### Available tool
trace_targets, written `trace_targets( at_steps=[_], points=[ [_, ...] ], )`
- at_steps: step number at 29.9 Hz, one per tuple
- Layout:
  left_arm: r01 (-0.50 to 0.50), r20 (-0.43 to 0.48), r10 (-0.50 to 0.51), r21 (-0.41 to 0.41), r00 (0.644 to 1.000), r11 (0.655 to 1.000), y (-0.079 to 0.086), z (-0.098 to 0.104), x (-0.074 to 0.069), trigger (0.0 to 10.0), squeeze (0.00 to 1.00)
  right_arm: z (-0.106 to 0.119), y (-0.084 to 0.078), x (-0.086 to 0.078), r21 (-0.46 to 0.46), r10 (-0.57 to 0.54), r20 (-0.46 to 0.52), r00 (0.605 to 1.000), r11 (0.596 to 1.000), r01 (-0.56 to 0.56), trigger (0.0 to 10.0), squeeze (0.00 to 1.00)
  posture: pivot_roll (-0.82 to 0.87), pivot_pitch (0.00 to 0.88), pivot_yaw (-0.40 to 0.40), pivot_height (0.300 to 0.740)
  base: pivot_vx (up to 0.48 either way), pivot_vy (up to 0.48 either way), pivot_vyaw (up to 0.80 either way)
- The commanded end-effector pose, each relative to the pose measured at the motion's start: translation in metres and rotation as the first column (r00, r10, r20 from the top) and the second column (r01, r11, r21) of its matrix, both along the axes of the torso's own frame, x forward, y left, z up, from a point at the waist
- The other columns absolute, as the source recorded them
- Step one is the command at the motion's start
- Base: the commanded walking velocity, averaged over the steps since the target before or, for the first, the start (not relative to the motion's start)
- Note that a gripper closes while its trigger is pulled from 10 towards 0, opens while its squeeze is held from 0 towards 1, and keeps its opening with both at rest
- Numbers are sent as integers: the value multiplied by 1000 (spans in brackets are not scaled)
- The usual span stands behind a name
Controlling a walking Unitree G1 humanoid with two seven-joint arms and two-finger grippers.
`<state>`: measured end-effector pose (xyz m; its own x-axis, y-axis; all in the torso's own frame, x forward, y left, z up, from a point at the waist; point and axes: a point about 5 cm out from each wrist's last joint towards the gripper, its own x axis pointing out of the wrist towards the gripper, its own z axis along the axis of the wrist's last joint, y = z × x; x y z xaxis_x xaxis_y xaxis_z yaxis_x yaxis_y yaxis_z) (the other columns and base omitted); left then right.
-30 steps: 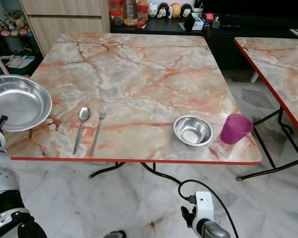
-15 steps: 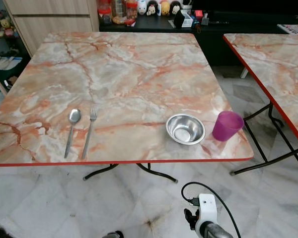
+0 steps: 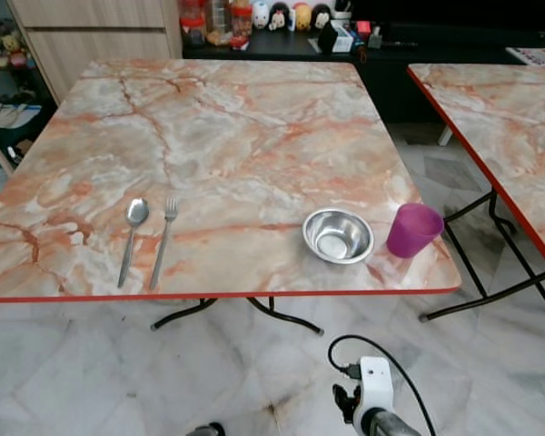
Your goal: Setting the table
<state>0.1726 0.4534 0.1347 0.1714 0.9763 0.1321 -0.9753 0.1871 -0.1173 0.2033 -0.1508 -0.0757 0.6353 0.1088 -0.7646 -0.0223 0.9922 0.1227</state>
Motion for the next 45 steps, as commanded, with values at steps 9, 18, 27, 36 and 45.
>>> trace_targets(
  at_steps=[9, 18, 27, 36, 45],
  points=[
    [216, -100, -263, -339, 960, 916, -43, -81, 20, 10000, 0, 0, -2, 0, 0, -28, -1, 1000, 1000, 28, 10000, 0, 156, 138, -20, 731, 0, 0, 0],
    [471, 5, -591, -610, 806, 637, -115, -137, 47, 10000, 0, 0, -4, 0, -4, -35, -4, 999, 999, 35, 10000, 0, 138, 132, -18, 731, 0, 0, 0],
    [490, 56, -711, -762, 701, 423, -184, -173, 54, 10000, 0, 0, -8, -1, -7, -58, -1, 998, 998, 58, 10000, 0, 114, 122, -18, 731, 0, 0, 0],
    [495, -103, -864, -783, 494, 376, -215, -184, 55, 10000, 0, 1, -12, 0, -21, -69, 8, 998, 997, 69, 10000, 0, 91, 114, -17, 731, 0, 0, 0],
    [476, -134, -872, -794, 471, 379, -218, -186, 54, 10000, 0, 2, -18, 1, -37, -85, 24, 996, 996, 86, 10000, 0, 86, 113, -17, 731, 0, -231, 424]
  ],
)
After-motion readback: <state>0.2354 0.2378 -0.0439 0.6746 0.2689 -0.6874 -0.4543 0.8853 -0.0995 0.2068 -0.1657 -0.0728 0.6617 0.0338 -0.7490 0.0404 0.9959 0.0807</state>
